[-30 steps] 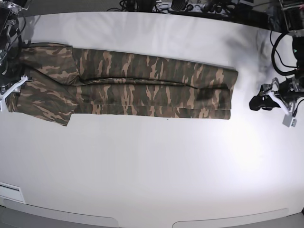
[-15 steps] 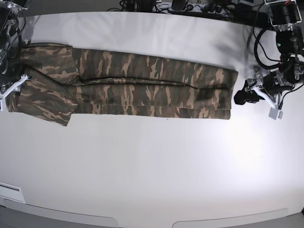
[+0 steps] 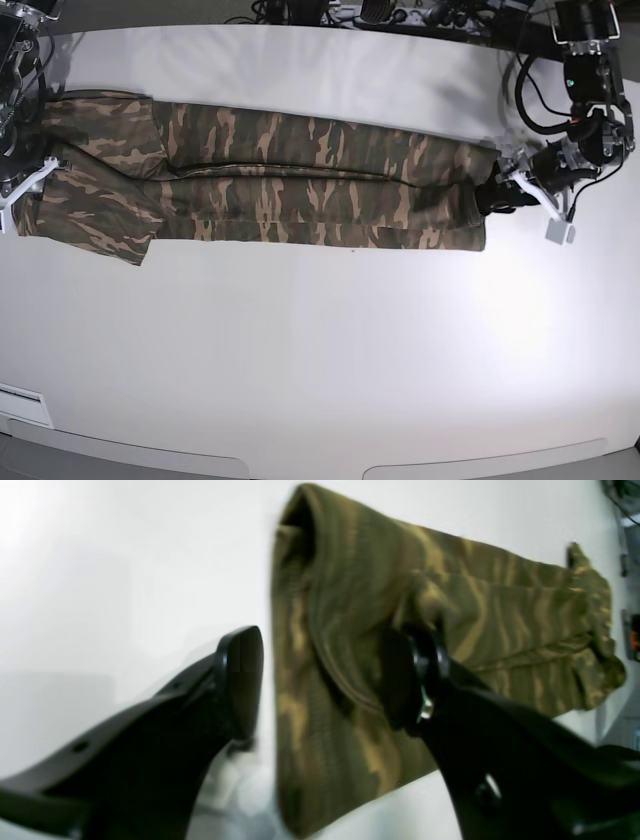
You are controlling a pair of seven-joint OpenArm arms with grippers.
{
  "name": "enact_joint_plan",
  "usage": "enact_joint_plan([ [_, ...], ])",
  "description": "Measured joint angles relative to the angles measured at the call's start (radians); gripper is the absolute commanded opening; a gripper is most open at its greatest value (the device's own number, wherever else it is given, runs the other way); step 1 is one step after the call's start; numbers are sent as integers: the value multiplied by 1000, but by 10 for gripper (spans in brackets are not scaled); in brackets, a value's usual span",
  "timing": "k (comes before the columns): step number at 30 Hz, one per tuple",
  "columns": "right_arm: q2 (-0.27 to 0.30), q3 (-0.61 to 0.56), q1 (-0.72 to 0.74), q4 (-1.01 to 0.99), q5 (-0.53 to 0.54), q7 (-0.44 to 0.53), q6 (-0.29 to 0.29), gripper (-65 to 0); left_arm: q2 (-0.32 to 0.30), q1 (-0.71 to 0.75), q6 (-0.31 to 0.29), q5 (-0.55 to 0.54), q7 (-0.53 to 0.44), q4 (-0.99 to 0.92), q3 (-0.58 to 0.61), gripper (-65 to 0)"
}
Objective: Fold the T-shirt properly
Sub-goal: 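Grasp the strip end with the left gripper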
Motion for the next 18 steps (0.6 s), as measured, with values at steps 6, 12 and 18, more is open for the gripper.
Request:
enact_joint_plan([
  [6,0,0,0,0,0,0,0,-375,38,-3,-33,-21,2,0,13,-273],
  [12,0,0,0,0,0,0,0,-375,40,-3,-41,-21,1,0,13,-277],
  [18,0,0,0,0,0,0,0,-375,40,-6,-40,-13,-14,-1,13,-343],
])
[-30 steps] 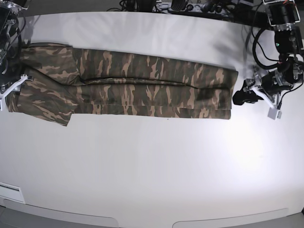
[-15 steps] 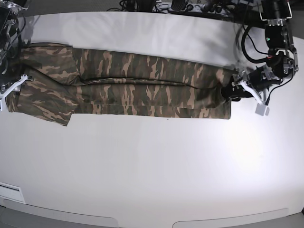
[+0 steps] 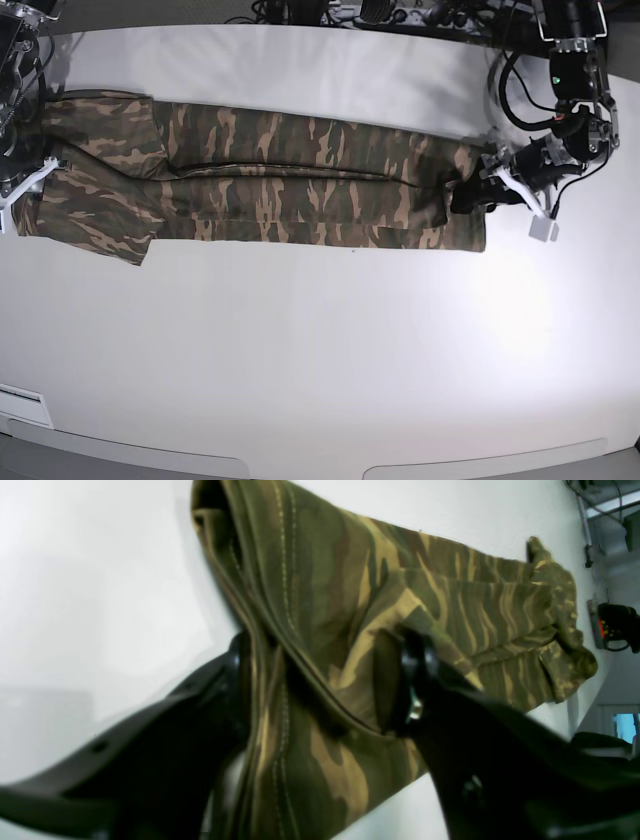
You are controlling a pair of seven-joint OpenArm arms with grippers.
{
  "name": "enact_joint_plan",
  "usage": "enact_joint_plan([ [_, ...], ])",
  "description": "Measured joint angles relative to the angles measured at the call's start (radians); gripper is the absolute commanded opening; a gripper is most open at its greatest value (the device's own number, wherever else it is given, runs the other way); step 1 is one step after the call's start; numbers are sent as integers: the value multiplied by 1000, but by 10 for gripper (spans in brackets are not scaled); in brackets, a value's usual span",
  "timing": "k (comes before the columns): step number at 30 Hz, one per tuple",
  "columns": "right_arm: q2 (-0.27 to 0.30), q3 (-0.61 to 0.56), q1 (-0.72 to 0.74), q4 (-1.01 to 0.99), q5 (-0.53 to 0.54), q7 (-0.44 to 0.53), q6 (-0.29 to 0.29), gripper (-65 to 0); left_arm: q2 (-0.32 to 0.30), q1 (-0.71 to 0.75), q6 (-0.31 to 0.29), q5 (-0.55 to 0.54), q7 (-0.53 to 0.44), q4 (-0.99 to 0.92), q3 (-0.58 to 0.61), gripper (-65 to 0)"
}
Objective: Fold the T-shirt properly
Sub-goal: 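Grasp the strip end with the left gripper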
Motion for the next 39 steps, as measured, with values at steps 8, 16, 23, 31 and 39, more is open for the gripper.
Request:
enact_joint_plan([
  [8,0,0,0,0,0,0,0,-375,0,-24,-4,-14,31,-4,5,-343],
  [16,0,0,0,0,0,0,0,-375,2,-21,-44,-63,79,-10,10,-634],
  [23,0,0,0,0,0,0,0,-376,0,-21,-45,-33,68,-10,6,-650],
  [31,25,0,-1,1,266,0,204,-650,0,-65,-45,-3,72,-10,-58,-650],
  [39,9,-8,-1,-71,299,29,245,-650,-19,-69,-45,-3,79,-10,-82,-650],
])
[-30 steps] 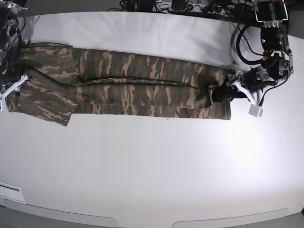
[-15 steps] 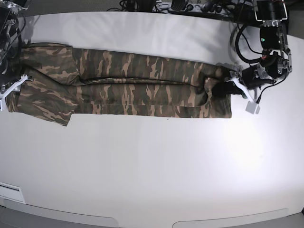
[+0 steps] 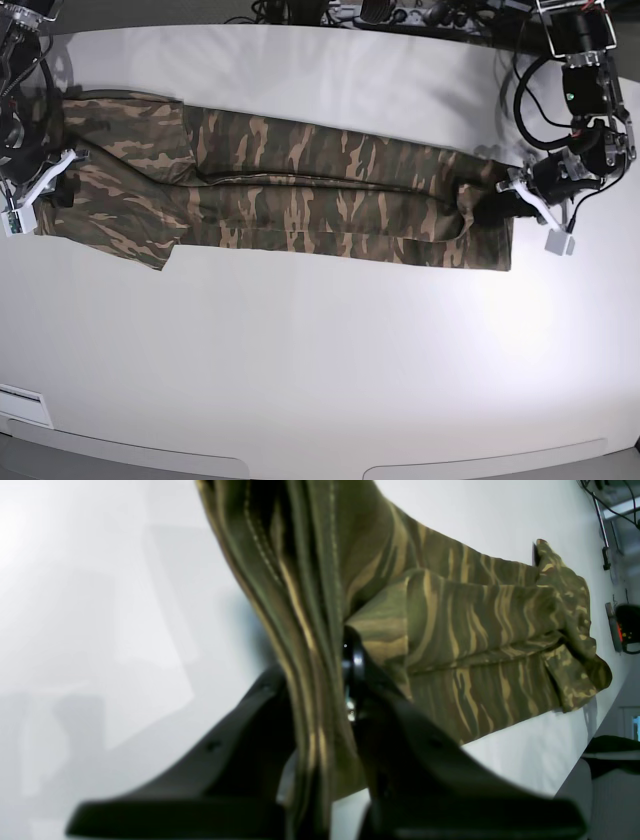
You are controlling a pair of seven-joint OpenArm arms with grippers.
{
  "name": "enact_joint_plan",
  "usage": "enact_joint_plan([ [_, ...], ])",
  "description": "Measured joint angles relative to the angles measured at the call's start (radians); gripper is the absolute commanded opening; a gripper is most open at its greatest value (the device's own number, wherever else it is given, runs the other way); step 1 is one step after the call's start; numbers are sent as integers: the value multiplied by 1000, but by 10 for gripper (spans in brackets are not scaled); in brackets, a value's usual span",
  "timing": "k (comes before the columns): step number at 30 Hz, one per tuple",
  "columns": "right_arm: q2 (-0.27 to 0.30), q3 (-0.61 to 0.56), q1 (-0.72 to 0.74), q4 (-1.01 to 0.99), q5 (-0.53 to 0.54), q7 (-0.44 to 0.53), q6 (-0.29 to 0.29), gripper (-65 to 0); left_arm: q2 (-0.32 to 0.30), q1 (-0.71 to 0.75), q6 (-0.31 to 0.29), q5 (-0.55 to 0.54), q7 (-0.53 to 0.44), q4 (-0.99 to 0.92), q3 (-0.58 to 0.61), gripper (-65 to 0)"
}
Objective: Fold the T-shirt properly
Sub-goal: 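Grasp the strip end with the left gripper, then lift the strip end with the left gripper and fold it toward the right gripper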
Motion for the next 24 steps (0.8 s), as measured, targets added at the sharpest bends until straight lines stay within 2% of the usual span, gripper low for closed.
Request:
enact_joint_plan([
  [4,0,-47,2,-145,-32,84,55,-650,0,-5,0,0,0,0,0,-650],
  [7,3,-92,3,-235,-98,170,63,-650,0,-5,0,0,0,0,0,-650],
  [9,6,-121,11,-272,-103,213,59,-650,0,-5,-4,-18,0,0,0,-650],
  [12,11,-153,16,-278,-105,214,36,-650,0,-10,-64,-124,31,-1,0,-650],
  [17,11,-158,16,-278,-104,214,36,-650,0,-25,-175,-388,142,0,0,-650],
  [20,11,-158,16,-278,-99,209,35,-650,6,-24,-191,-401,184,0,0,-650],
  [24,11,-158,18,-277,-97,203,33,-650,64,-27,-191,-402,179,11,0,-650],
])
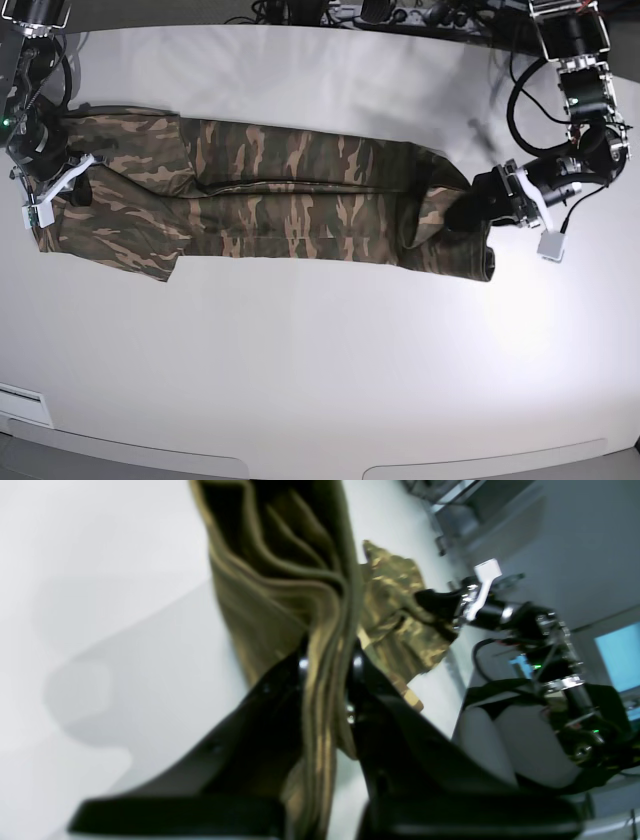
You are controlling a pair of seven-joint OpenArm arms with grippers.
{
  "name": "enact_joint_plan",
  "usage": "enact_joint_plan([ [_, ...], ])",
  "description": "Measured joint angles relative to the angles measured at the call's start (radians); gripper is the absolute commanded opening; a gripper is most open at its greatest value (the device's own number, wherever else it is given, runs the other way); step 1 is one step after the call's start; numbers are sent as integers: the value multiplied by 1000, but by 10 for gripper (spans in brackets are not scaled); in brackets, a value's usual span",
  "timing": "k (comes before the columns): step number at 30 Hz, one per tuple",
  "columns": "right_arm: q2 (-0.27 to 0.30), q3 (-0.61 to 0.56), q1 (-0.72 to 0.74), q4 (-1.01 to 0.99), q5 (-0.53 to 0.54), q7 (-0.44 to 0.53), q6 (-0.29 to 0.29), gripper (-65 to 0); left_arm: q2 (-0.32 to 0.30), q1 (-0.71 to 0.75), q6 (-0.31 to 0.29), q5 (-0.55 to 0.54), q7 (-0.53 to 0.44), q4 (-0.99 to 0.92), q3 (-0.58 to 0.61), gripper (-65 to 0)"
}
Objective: Fold the T-shirt properly
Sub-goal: 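Lift the strip end with the left gripper and fold it toward the right gripper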
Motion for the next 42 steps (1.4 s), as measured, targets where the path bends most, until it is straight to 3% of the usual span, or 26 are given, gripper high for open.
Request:
enact_joint_plan([
  [12,2,0,1,0,1,-11,0,-650,267,-27,-47,1,-26,0,0,-650],
  [17,2,0,1,1,7,-14,0,-650,349,-34,-65,1,-34,0,83,-650],
  [27,2,0,3,1,8,-22,3,-650,357,-33,-68,179,-156,0,212,-650],
  [28,3,0,3,1,8,-24,3,-650,357,-34,-68,179,-155,0,222,-650],
  [31,3,0,3,1,23,-27,2,-650,357,-33,-68,127,-154,0,258,-505],
  [33,5,0,3,1,46,-42,0,-649,357,-34,-68,80,-158,0,283,-444],
  [42,5,0,3,1,60,-48,0,-643,357,-34,-68,53,-158,0,323,-438],
])
